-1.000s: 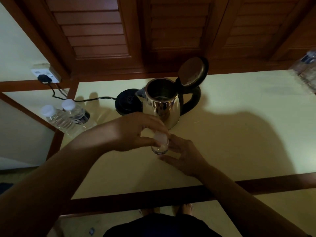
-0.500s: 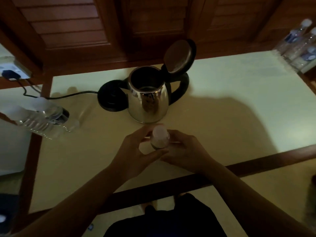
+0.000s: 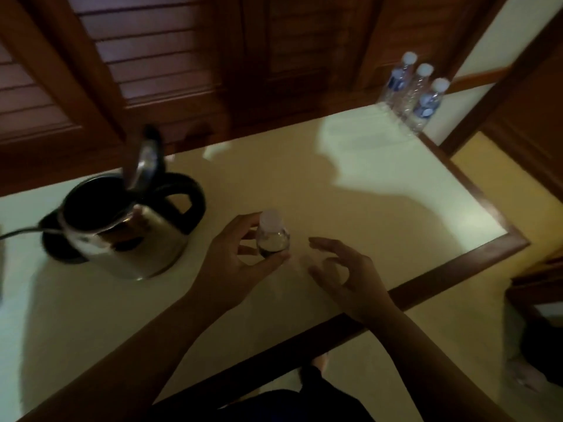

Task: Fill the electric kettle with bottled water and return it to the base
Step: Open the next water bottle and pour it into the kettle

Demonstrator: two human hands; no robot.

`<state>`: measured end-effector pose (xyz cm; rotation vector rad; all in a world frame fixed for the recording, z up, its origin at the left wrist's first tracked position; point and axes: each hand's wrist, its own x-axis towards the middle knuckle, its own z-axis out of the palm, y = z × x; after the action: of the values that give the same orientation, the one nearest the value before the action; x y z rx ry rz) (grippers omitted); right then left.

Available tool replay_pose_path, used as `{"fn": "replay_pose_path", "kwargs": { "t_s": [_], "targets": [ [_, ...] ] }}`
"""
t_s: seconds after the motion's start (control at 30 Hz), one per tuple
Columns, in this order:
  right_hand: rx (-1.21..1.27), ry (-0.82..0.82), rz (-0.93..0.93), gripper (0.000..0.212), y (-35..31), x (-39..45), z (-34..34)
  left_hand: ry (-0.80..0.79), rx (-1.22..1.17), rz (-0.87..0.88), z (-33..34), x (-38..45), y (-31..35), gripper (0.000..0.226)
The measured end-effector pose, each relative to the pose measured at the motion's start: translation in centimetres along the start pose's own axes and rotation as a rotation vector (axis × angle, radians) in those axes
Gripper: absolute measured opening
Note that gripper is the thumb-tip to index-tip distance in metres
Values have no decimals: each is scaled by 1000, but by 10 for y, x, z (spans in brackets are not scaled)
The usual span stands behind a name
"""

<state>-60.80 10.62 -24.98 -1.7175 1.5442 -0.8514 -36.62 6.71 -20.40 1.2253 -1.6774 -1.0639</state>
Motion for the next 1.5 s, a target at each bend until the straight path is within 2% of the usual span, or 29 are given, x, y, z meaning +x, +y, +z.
{"fn": "replay_pose_path", "kwargs": {
  "t_s": [0.13,0.3,0.53,0.7,0.97,1.17,1.27,1.5],
  "targets": [
    [-111,37,15,49,44,19,-67,2,-20,-28,57,48,21,55],
    [-230,77,100,62,80,51,-133,63,-22,-53,118,113,36,53],
    [-483,-40,182,81,129,104,-189,93,-1,-16,188,184,34,50],
    [-597,-81,176,84,158,137,-204,155,-5,-25,217,237,30,53],
    [-571,-80,94,96,174,178,-207,199,58,-25,236,326,20,57],
    [-583,-91,78,91,178,196,-204,219,77,-40,251,380,14,53],
    [-608,-99,43,87,182,197,-202,214,51,-70,257,398,8,58],
    [-627,-121,18,95,184,199,-203,223,-68,-125,271,428,-11,56]
  ]
}}
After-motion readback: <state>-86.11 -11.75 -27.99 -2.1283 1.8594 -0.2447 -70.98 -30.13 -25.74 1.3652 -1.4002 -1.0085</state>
